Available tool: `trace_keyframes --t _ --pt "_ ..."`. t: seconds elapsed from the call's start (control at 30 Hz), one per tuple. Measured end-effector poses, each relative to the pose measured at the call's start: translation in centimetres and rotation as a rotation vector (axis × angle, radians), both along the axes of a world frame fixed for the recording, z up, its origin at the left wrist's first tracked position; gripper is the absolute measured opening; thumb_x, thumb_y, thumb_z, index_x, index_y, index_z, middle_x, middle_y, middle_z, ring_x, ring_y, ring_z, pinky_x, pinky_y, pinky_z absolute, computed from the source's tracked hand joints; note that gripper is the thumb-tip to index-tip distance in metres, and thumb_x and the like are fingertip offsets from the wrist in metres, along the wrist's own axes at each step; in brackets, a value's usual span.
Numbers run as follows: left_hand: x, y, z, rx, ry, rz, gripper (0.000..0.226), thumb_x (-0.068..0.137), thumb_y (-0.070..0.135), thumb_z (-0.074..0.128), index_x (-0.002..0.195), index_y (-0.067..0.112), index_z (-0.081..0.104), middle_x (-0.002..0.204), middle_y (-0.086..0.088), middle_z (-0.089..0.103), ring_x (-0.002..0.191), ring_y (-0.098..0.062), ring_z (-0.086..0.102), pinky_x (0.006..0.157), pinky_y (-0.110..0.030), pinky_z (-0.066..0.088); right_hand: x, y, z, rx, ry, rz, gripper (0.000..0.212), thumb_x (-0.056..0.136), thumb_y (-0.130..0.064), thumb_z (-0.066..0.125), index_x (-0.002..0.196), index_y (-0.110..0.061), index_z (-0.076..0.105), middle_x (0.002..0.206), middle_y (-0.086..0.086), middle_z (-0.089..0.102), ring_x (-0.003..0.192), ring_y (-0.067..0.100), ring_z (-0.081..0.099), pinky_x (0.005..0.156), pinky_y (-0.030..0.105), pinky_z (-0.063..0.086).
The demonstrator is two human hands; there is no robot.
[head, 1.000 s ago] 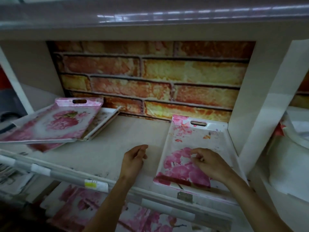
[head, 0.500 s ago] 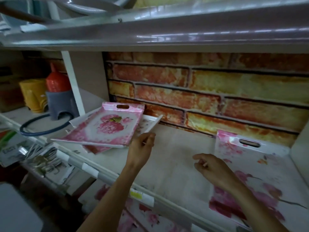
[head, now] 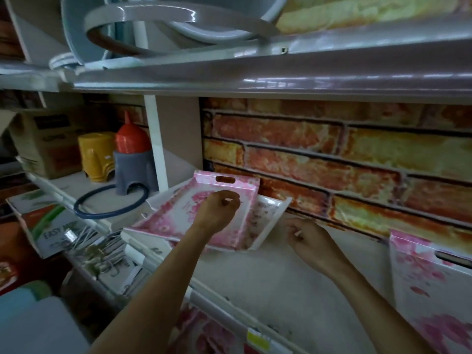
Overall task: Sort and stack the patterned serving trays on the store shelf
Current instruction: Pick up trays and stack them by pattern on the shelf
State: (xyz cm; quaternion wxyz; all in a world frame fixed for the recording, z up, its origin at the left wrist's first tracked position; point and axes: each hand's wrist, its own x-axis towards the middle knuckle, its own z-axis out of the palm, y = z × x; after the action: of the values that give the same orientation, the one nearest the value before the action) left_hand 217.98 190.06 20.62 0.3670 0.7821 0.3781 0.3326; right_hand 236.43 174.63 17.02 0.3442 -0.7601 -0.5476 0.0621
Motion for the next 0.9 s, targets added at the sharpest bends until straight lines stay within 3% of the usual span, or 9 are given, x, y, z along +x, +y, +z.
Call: trace_keyframes --t 0.17,0.33,0.5,0.63,0.8,0.9 --pt "-3.9 4.8 0.2 0.056 0.177 0.098 0.02 0.095 0.028 0.056 0.105 0.022 0.073 0.11 -0.006 0.071 0.087 -0.023 0.064 0.075 -0.032 0.05 -2.1 4.2 0.7 0.047 0.017 0.068 0.028 0.094 -0.023 0.055 0.12 -0.03 0.064 0.106 -0.012 0.063 0.094 0.003 0.061 0.074 0.015 0.046" --pt "-8.2 9.1 -0.8 -0.081 0.225 0.159 0.024 0.093 0.024 0.06 0.114 0.015 0.07 0.122 -0.012 0.066 0.108 -0.034 0.062 0.091 -0.04 0.051 -3.2 7.5 0.4 0.017 0.03 0.104 0.028 0.093 -0.024 0.053 0.118 -0.031 0.065 0.108 -0.015 0.068 0.093 -0.001 0.063 0.081 0.024 0.053" --pt "-10.9 11.4 -1.3 -0.106 0.256 0.204 0.024 0.094 0.023 0.058 0.114 0.016 0.07 0.117 -0.012 0.065 0.102 -0.032 0.063 0.094 -0.041 0.05 -4.0 9.3 -0.4 -0.029 0.063 0.096 0.037 0.093 -0.024 0.056 0.13 -0.023 0.058 0.12 -0.006 0.065 0.103 0.005 0.062 0.092 0.026 0.051" --pt "-12.0 12.4 -1.7 -0.163 0.293 0.218 0.019 0.095 0.023 0.055 0.108 0.023 0.07 0.114 -0.008 0.061 0.102 -0.03 0.061 0.098 -0.044 0.05 -4.4 10.3 -1.1 -0.082 0.066 0.07 0.04 0.091 -0.03 0.059 0.13 -0.027 0.057 0.118 -0.003 0.062 0.097 0.004 0.062 0.088 0.027 0.054" --pt "-12.1 12.9 -1.5 -0.189 0.328 0.192 0.029 0.095 0.03 0.057 0.12 0.019 0.066 0.124 -0.012 0.06 0.109 -0.031 0.058 0.102 -0.046 0.046 -4.6 10.9 -1.5 -0.135 0.07 0.026 0.041 0.091 -0.032 0.059 0.131 -0.025 0.056 0.123 0.003 0.058 0.098 0.008 0.062 0.084 0.024 0.052" --pt "-12.0 13.4 -1.3 -0.223 0.373 0.154 0.037 0.094 0.033 0.056 0.128 0.02 0.061 0.131 -0.01 0.057 0.113 -0.03 0.057 0.104 -0.047 0.044 -4.9 10.8 -1.3 -0.156 0.085 0.02 0.037 0.092 -0.026 0.059 0.128 -0.019 0.058 0.117 0.003 0.063 0.099 0.013 0.062 0.09 0.032 0.053"
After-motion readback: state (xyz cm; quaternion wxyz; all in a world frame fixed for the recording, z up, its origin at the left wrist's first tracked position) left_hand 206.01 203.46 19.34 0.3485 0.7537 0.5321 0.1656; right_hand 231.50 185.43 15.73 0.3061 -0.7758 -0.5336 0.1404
